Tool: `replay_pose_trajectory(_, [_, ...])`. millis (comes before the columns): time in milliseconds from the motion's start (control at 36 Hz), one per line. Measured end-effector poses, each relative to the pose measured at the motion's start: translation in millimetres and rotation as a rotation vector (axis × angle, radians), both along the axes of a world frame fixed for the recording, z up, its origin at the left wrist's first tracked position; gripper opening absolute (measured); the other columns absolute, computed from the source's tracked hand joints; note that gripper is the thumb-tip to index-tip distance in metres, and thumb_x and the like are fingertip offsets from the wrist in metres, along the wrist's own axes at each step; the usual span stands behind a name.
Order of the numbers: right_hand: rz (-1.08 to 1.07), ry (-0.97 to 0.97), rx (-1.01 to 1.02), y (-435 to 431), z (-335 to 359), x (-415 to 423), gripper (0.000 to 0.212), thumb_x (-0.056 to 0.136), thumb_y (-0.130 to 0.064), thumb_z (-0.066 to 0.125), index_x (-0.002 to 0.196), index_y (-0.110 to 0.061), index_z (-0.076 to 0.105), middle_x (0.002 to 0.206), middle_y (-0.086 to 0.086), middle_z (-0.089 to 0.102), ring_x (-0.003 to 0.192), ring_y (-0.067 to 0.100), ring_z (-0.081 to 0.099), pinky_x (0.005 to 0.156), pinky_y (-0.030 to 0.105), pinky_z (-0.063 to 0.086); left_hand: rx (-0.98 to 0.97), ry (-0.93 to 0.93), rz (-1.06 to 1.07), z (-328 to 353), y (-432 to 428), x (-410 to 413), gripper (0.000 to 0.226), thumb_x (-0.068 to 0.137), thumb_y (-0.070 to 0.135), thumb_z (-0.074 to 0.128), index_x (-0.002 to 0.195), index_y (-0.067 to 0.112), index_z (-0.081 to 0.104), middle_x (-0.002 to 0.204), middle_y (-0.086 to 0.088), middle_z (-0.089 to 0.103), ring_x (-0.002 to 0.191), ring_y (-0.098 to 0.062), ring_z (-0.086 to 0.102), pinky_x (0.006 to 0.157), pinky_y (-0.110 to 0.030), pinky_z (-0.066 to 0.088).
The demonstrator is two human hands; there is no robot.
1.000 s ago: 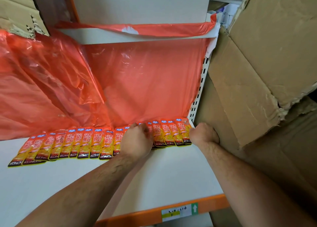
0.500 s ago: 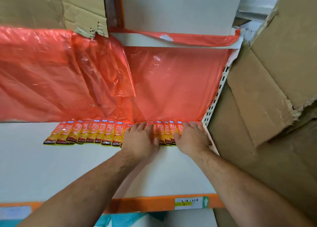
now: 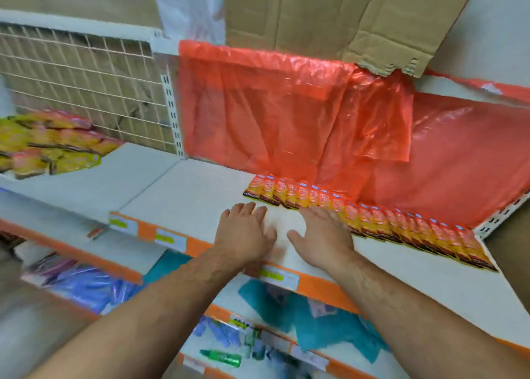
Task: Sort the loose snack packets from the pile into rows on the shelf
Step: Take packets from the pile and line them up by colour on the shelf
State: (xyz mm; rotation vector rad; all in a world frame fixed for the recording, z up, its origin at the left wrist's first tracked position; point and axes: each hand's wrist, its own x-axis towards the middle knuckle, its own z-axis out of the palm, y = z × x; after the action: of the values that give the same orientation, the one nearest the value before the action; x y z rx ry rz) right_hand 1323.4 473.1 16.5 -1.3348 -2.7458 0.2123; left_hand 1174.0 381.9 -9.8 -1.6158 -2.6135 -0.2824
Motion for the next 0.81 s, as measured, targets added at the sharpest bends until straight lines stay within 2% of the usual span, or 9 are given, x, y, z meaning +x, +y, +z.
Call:
replay_pose_trajectory(167, [0.152,-0.006,-0.043,-71,-3,-86,0.064,0.093,-0.056,0.044,0.151,-0.03,0.033,0.159,-0.002,0.028,0.143,0.024,0.024,0.112,0.041,0.028,0.015,-0.015,0.157,0,-96,-74,0.058,0.088,0.054,0.039,0.138,0.025,0.049,0.142,-0.003,0.05,0.131,-0.027,0.042,0.107,-0.039,0.035])
replay_pose_trajectory(278, [0.264,-0.012,-0.051,-113,-6,-141,0.062,0.094,-0.054,0.045,0.15,-0.03,0.034,0.158,-0.002,0.03,0.142,0.024,0.027,0.11,0.041,0.031,0.033,-0.051,0.265,-5,-155,-114,0.066,0.081,0.056,0.03,0.133,0.022,0.054,0.137,-0.006,0.054,0.126,-0.029,0.047,0.104,-0.041,0.039])
replay_pose_trajectory(361, [0.35,-0.018,-0.055,-138,-7,-179,0.062,0.094,-0.052,0.046,0.15,-0.03,0.033,0.157,-0.002,0.03,0.142,0.024,0.027,0.111,0.041,0.03,0.026,-0.046,0.343,-9,-188,-144,0.059,0.086,0.055,0.041,0.135,0.023,0.051,0.142,-0.005,0.05,0.129,-0.027,0.045,0.105,-0.04,0.038])
replay_pose_trajectory(417, [0.398,-0.02,-0.062,-152,-6,-205,0.061,0.094,-0.052,0.046,0.15,-0.029,0.034,0.157,-0.001,0.031,0.142,0.024,0.027,0.112,0.041,0.03,0.017,-0.057,0.384,-11,-208,-162,0.065,0.084,0.057,0.038,0.139,0.023,0.049,0.143,-0.005,0.049,0.128,-0.027,0.045,0.105,-0.04,0.037])
replay_pose_trajectory(611, [0.525,-0.002,-0.08,-178,-14,-298,0.053,0.092,-0.047,0.05,0.142,-0.028,0.044,0.148,-0.002,0.041,0.135,0.024,0.035,0.105,0.039,0.036,0.01,-0.084,0.524,-25,-258,-229,0.066,0.084,0.055,0.036,0.14,0.022,0.048,0.14,-0.003,0.051,0.125,-0.027,0.046,0.104,-0.037,0.039])
replay_pose_trajectory(722, [0.581,-0.012,-0.102,-181,-23,-359,0.059,0.093,-0.05,0.047,0.148,-0.028,0.038,0.153,-0.001,0.035,0.139,0.024,0.03,0.11,0.04,0.033,0.007,-0.084,0.585,-32,-272,-278,0.068,0.082,0.056,0.03,0.139,0.023,0.048,0.135,-0.001,0.054,0.123,-0.025,0.047,0.105,-0.037,0.038])
replay_pose_trajectory(806, [0.613,-0.009,-0.115,-177,-29,-408,0.061,0.095,-0.05,0.046,0.149,-0.027,0.036,0.155,-0.001,0.034,0.141,0.025,0.029,0.111,0.04,0.034,0.007,-0.077,0.62,-34,-271,-321,0.064,0.086,0.056,0.034,0.137,0.022,0.05,0.136,-0.001,0.053,0.125,-0.026,0.046,0.106,-0.038,0.037])
